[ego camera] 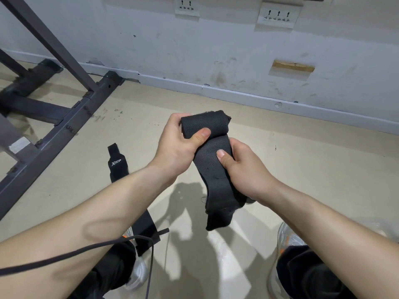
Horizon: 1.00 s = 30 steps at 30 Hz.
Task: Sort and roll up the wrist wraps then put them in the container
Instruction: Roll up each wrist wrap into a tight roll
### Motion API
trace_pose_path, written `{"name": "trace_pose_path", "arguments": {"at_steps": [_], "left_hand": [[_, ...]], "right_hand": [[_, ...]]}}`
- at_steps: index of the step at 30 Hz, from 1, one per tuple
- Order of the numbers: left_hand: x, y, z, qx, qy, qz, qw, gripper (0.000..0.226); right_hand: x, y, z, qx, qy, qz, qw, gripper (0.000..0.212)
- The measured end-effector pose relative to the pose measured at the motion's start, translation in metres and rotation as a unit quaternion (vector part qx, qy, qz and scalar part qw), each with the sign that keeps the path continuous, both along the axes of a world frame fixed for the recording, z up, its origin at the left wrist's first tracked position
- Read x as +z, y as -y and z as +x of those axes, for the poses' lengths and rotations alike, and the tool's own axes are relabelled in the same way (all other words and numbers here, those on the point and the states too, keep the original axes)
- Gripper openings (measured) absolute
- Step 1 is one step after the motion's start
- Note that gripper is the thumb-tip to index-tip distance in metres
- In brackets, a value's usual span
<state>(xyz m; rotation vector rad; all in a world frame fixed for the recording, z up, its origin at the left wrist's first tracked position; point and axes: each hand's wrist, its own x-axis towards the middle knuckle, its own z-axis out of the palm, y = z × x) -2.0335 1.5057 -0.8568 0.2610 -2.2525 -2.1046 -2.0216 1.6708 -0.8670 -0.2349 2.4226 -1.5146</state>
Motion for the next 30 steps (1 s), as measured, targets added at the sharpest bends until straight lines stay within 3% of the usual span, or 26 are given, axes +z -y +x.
{"name": "trace_pose_path", "arguments": {"at_steps": [4,9,12,16,22,26,30], "left_hand": [[0.000,-0.003,0.004,0.006,-0.045,-0.054,0.998,0.041],[0.003,-0.003,0.003,-0.053,-0.068,-0.099,0.991,0.041],[0.003,-0.001,0.003,-0.096,-0.061,-0.054,0.992,0.039],[0.004,0.000,0.005,-0.122,-0.026,0.029,0.992,0.038],[0.005,0.000,0.006,-0.148,-0.024,0.015,0.989,0.044],[0.003,-0.006,0.008,-0.151,-0.009,-0.016,0.988,0.047],[0.004,-0.010,0.007,-0.124,0.059,0.046,0.989,0.057]], "right_hand": [[0.000,0.003,0.000,-0.001,-0.033,0.051,0.998,0.017],[0.005,-0.002,-0.003,-0.018,0.056,-0.054,0.997,0.022],[0.003,-0.005,-0.005,-0.017,0.101,-0.103,0.989,0.028],[0.000,-0.010,-0.010,-0.012,0.128,-0.162,0.978,0.015],[0.018,-0.014,-0.018,-0.033,0.198,-0.194,0.960,0.040],[0.021,-0.009,-0.018,-0.046,0.174,-0.193,0.964,0.044],[0.017,-0.008,-0.018,-0.065,0.143,-0.217,0.963,0.046]]}}
